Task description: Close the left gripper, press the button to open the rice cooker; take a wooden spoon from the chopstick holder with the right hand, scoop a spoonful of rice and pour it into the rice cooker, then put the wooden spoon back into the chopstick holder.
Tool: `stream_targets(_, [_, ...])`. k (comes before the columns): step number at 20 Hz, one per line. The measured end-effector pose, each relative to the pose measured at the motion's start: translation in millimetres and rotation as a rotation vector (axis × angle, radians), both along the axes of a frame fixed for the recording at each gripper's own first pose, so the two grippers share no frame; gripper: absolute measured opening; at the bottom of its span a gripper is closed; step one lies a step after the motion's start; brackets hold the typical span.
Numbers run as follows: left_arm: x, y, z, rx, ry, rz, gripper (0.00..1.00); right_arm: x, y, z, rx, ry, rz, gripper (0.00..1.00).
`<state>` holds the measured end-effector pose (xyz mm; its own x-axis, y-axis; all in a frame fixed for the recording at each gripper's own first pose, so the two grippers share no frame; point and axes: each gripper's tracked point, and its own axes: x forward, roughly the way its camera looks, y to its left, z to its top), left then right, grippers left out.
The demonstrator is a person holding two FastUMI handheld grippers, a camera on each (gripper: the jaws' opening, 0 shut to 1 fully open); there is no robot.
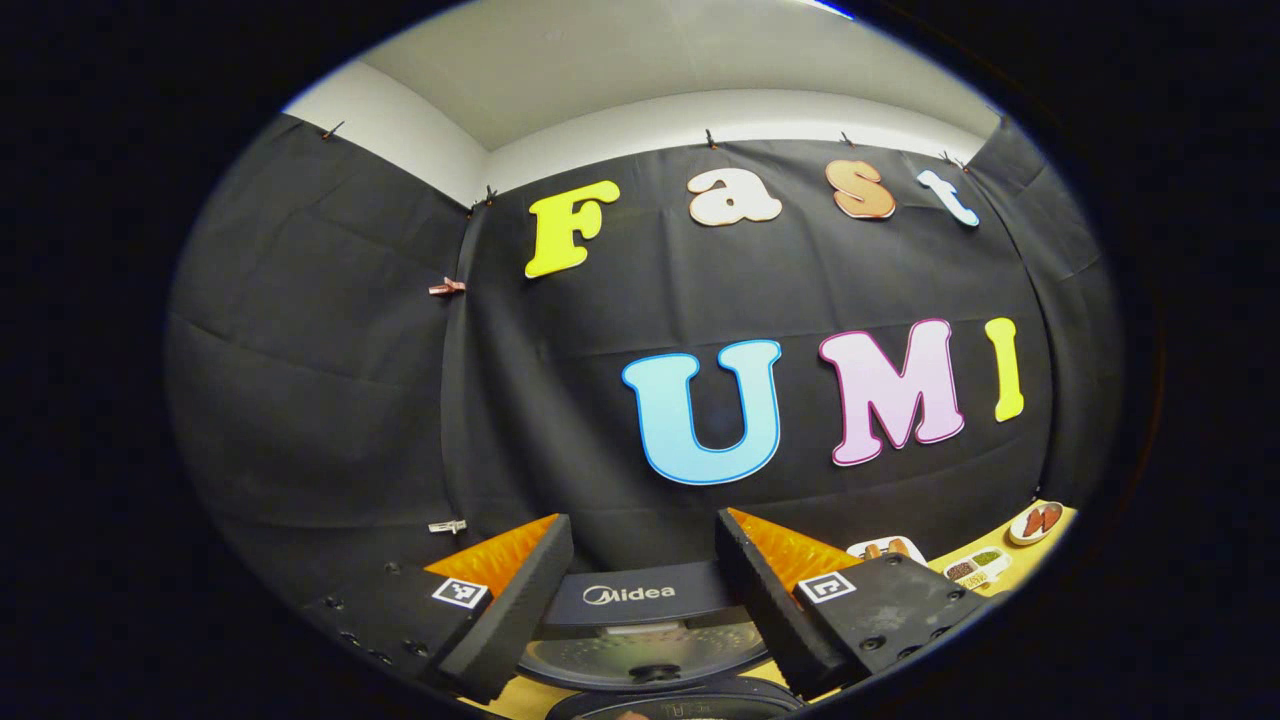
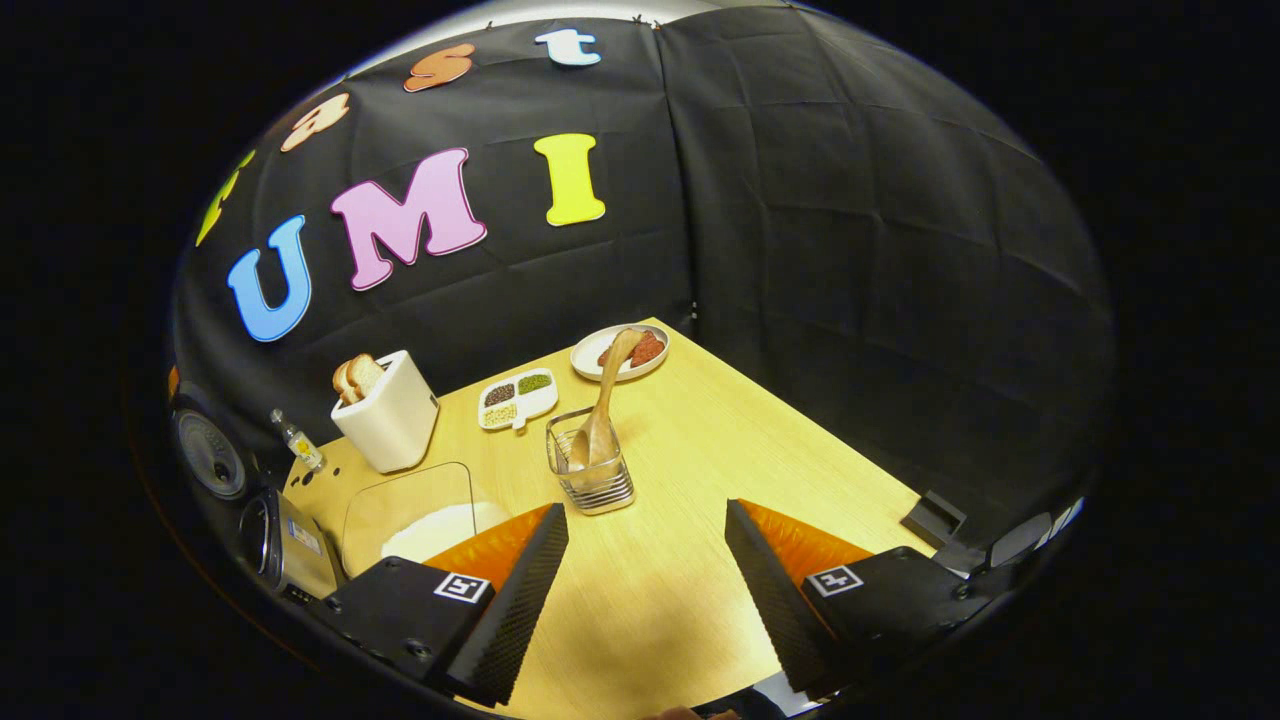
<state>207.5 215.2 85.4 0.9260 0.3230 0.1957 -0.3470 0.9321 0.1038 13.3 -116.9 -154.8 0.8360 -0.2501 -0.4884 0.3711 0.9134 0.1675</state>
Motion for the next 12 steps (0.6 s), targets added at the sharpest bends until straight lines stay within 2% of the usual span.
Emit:
stream_targets(6, [-9.3, -4.7, -10.3, -0.042, 0.057, 0.003, 0.99, 11.3, 20.5, 0.9, -0.022, -0.007, 0.057, 0.99])
stream_targets(9, [-29.8, -15.3, -20.2, -0.084, 0.121, 0.006, 1.00, 20.1, 32.3, -5.8, -0.021, 0.005, 0.099, 0.99])
stream_targets(12, [-56.2, -27.1, -38.3, -0.155, 0.195, 0.002, 1.00, 29.7, 32.2, -5.1, -0.068, -0.012, 0.126, 0.99])
